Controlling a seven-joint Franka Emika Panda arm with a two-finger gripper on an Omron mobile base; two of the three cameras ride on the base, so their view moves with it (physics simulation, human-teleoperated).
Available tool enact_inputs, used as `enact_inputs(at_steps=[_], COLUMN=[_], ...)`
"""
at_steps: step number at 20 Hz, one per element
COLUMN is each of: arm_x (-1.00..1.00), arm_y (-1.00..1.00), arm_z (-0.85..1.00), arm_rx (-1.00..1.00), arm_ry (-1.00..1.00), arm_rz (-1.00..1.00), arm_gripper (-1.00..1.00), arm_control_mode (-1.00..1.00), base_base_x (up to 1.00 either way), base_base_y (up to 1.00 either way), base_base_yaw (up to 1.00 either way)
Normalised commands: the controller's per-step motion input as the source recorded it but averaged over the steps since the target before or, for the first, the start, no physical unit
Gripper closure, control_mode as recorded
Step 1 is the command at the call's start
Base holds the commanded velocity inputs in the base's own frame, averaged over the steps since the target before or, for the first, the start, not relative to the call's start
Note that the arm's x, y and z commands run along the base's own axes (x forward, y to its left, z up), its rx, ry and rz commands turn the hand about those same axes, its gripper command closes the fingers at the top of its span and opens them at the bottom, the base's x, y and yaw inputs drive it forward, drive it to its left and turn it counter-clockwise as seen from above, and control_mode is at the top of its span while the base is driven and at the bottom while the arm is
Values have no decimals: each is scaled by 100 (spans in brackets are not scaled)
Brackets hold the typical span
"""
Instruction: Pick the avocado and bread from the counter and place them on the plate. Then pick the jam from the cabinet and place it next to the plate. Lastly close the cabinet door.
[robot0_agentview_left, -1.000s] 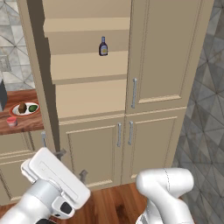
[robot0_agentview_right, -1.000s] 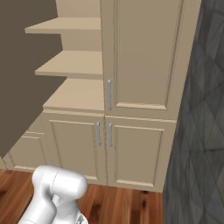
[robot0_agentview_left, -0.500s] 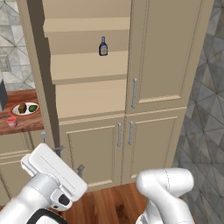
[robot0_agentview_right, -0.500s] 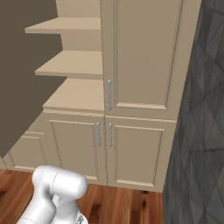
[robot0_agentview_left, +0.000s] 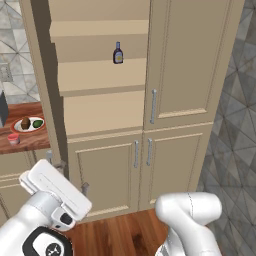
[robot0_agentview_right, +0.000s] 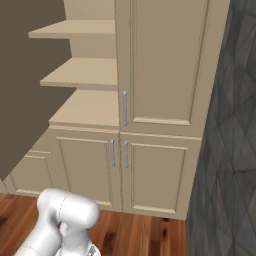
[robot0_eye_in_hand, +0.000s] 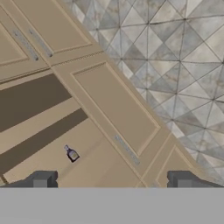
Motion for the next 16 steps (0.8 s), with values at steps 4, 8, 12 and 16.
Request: enact_inputs(at_steps=[4, 8, 12, 16], arm_x=[38, 37, 29, 27], arm_y=[34, 40, 42, 32], arm_z=[-17, -23, -23, -20], arm_rx=[-2, -4, -5, -2], arm_ry=[0, 0, 0, 0], arm_rz=[0, 0, 0, 0], arm_gripper=[-100, -100, -100, -100], arm_control_mode=[-100, -100, -100, -100], base_base_x=[0, 0, 0, 0], base_base_y=[0, 0, 0, 0], base_base_yaw=[0, 0, 0, 0])
